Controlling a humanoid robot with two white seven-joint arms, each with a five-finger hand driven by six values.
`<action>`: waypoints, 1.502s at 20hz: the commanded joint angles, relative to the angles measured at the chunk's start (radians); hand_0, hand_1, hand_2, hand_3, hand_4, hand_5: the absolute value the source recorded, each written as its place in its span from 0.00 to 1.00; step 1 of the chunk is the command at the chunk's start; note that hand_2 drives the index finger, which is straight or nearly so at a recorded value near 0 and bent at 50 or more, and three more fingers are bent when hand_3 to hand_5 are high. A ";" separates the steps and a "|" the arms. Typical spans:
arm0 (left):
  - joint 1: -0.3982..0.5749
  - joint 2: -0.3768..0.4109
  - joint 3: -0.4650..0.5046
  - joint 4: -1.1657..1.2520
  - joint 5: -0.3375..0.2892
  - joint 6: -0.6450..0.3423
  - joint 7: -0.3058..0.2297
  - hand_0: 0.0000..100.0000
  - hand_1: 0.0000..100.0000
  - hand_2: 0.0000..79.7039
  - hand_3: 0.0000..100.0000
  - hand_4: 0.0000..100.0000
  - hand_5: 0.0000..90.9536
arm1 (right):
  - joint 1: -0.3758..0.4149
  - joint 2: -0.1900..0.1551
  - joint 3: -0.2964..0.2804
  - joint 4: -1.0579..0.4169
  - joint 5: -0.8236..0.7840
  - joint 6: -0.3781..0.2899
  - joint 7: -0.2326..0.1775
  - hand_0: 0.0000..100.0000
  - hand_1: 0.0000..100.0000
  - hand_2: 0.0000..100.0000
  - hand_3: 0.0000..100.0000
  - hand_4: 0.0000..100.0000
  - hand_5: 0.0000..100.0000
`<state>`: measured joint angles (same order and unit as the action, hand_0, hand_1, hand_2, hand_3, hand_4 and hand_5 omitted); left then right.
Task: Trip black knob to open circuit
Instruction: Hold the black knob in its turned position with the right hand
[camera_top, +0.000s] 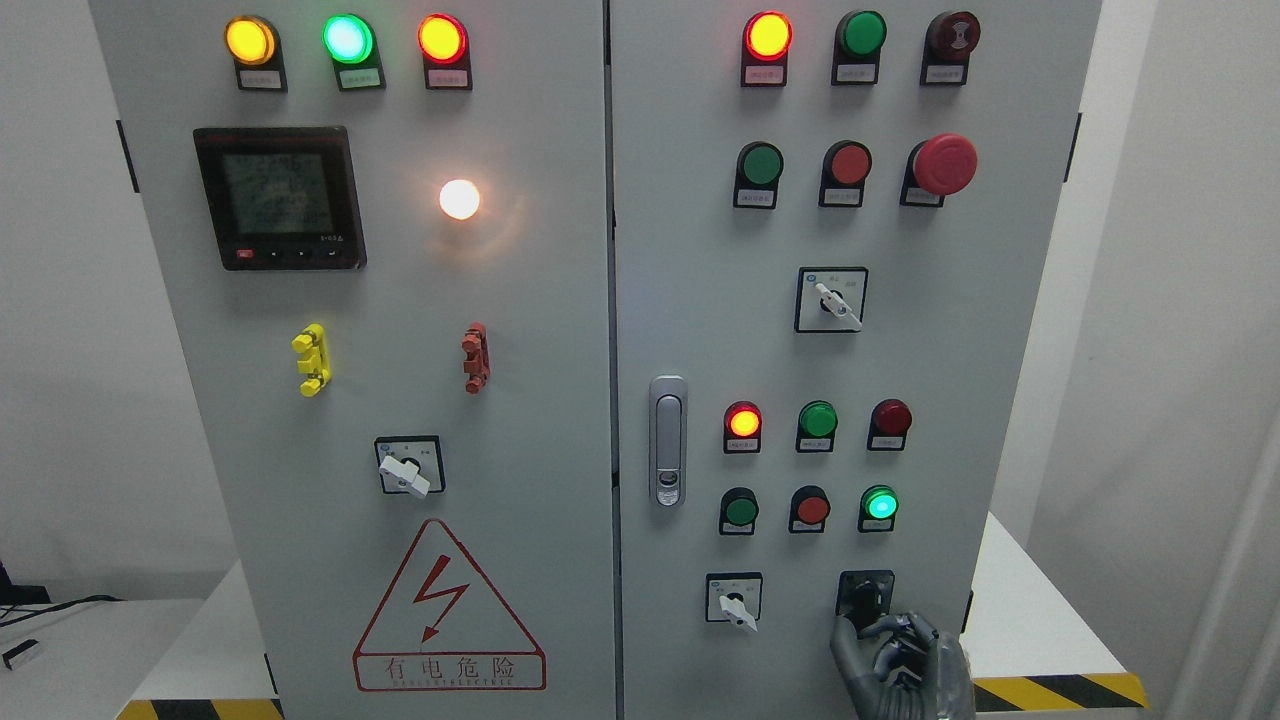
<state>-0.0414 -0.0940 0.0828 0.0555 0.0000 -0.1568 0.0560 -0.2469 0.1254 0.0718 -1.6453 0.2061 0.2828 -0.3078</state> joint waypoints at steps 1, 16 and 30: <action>0.000 0.000 0.000 0.000 -0.031 0.000 -0.001 0.12 0.39 0.00 0.00 0.00 0.00 | -0.002 0.002 0.002 0.001 -0.014 -0.004 -0.002 0.33 0.71 0.61 0.96 0.90 0.96; 0.000 -0.001 0.000 0.000 -0.031 0.000 -0.001 0.12 0.39 0.00 0.00 0.00 0.00 | -0.002 0.007 -0.003 0.001 -0.019 -0.008 -0.004 0.32 0.70 0.60 0.96 0.90 0.96; 0.000 0.000 0.000 0.000 -0.031 0.000 -0.001 0.12 0.39 0.00 0.00 0.00 0.00 | -0.002 0.007 -0.006 0.001 -0.022 -0.011 -0.005 0.30 0.69 0.59 0.95 0.90 0.96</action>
<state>-0.0414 -0.0941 0.0828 0.0555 0.0000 -0.1568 0.0560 -0.2485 0.1307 0.0684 -1.6440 0.1845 0.2713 -0.3125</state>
